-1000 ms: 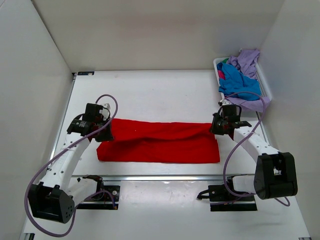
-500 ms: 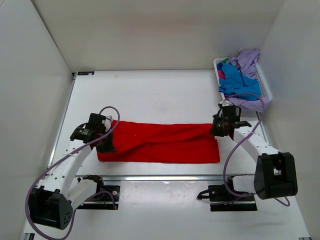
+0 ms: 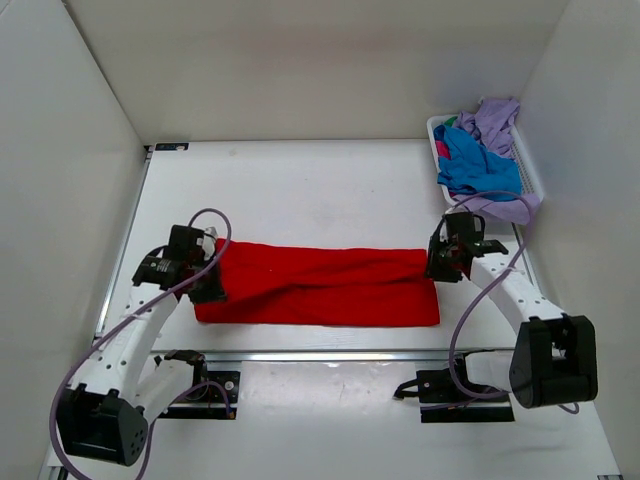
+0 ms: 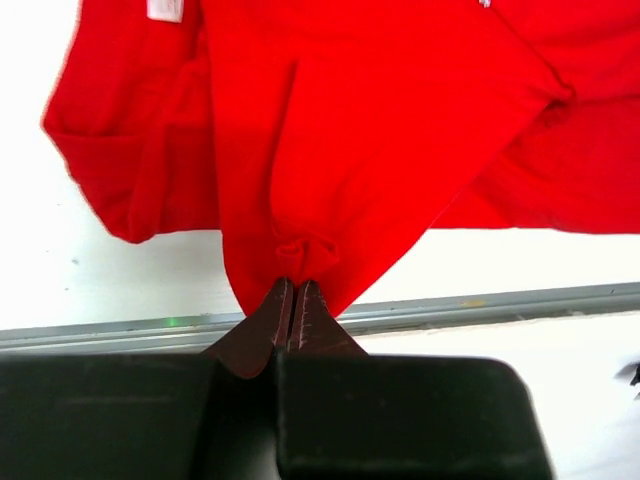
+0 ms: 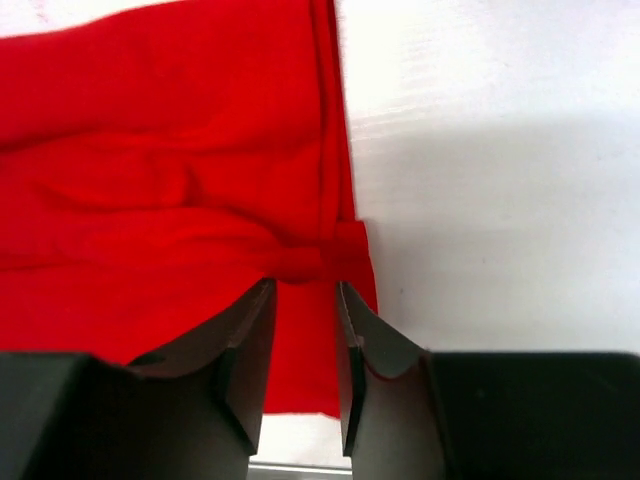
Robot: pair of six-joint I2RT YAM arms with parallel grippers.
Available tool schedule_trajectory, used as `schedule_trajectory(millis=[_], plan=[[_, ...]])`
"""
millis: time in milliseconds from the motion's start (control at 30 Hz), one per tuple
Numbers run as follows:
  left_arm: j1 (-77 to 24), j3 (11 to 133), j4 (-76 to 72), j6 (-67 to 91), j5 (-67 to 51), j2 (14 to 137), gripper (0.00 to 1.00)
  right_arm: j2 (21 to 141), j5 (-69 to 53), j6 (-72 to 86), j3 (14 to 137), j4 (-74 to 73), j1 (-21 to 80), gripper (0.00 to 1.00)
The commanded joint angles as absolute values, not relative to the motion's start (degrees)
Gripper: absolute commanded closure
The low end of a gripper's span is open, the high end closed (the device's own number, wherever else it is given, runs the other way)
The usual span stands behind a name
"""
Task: Fold and stack the t-shirts
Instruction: Fold the other side of the tshirt into a rectangle, then rotate the tshirt 90 degrees
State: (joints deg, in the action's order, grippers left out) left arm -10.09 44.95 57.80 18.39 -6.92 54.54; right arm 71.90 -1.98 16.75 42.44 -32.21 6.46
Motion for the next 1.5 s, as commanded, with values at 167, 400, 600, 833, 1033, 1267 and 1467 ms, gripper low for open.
schedule_trajectory(millis=[167, 400, 600, 833, 1033, 1267, 1467], plan=[[-8.09, 50.54, 58.98, 20.21, -4.48, 48.26, 0.79, 67.24, -1.05, 14.15, 47.99, -35.07, 2.20, 0.56], [-8.27, 48.35, 58.01, 23.99, -5.71, 43.52, 0.52, 72.24, -5.71, 9.50, 50.36, -29.10, 5.97, 0.62], [-9.14, 45.09, 52.49, 27.68, -7.90, 42.01, 0.48, 77.43, -7.64, 9.40, 49.05, -22.51, 8.52, 0.76], [-12.57, 39.12, 44.04, 33.13, -8.27, 45.08, 0.49, 85.07, -7.55, 8.88, 48.69, -20.57, 10.28, 0.88], [-16.43, 34.10, 40.17, 35.42, -3.80, 47.19, 0.49, 92.63, -1.87, 9.14, 50.53, -19.95, 9.41, 1.00], [-18.98, 32.43, 39.02, 35.87, 2.36, 51.14, 0.51, 92.73, 6.95, 13.01, 56.06, -23.02, 7.82, 0.92], [-21.00, 33.84, 37.36, 34.90, 8.25, 58.61, 0.52, 89.04, 6.25, 11.60, 56.25, -21.36, 9.23, 0.82]])
